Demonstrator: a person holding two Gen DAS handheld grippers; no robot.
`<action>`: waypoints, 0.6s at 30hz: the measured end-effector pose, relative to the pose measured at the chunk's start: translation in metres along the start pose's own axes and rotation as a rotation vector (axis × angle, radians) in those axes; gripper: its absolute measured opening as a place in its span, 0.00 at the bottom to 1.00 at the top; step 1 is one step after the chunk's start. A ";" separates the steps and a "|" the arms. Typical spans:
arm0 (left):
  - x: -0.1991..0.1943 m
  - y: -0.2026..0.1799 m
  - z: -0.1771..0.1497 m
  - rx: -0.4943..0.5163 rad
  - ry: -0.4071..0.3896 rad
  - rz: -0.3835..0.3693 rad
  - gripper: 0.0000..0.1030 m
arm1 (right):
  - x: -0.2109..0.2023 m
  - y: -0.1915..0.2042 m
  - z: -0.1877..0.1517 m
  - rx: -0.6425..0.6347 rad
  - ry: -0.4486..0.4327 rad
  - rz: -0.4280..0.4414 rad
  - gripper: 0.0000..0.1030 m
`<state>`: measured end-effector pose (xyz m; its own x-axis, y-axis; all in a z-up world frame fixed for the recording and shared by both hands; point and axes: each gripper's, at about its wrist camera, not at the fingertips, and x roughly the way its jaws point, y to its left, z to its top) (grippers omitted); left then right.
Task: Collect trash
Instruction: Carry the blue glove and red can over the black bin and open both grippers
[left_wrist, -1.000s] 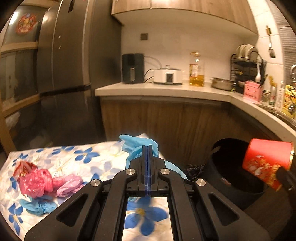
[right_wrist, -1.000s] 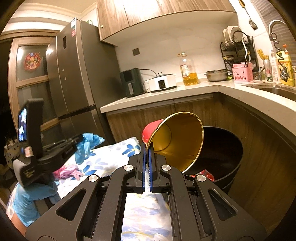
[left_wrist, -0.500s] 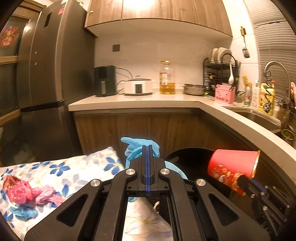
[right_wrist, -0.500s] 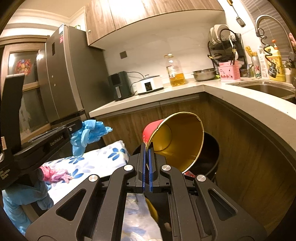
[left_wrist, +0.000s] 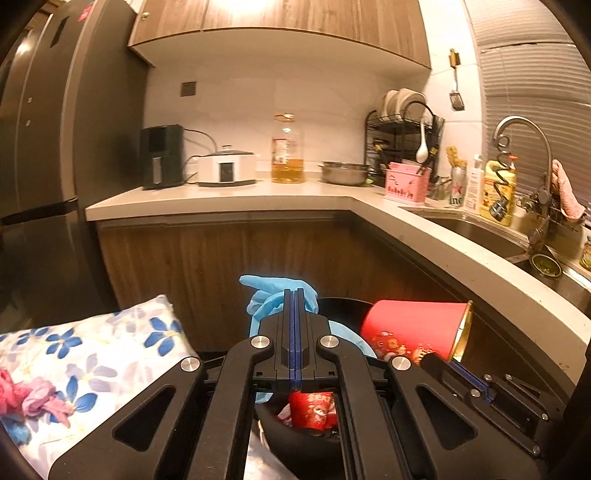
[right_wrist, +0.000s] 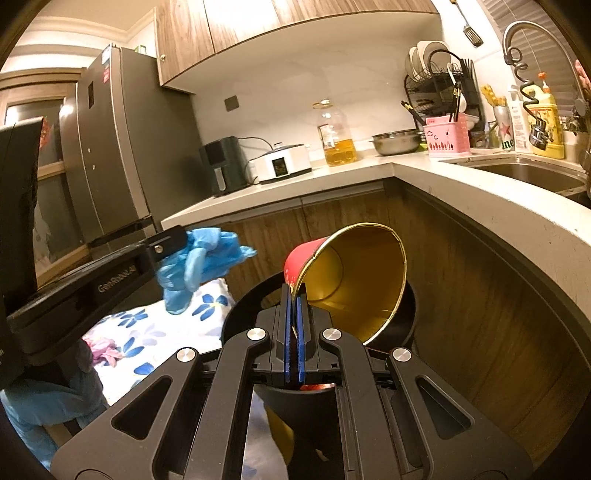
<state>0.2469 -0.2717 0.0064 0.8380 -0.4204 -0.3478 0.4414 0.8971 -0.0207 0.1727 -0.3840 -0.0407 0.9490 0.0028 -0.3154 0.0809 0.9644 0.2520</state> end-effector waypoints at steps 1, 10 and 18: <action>0.003 -0.002 -0.001 0.005 0.003 -0.005 0.00 | 0.002 -0.002 0.001 0.000 0.002 -0.001 0.03; 0.033 -0.005 -0.009 0.003 0.049 -0.043 0.00 | 0.018 -0.010 -0.001 -0.002 0.031 -0.007 0.03; 0.049 -0.006 -0.017 0.011 0.090 -0.072 0.00 | 0.030 -0.016 -0.005 0.013 0.065 -0.008 0.04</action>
<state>0.2804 -0.2952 -0.0262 0.7718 -0.4697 -0.4285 0.5035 0.8631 -0.0392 0.1988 -0.3982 -0.0588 0.9267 0.0130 -0.3755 0.0922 0.9610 0.2607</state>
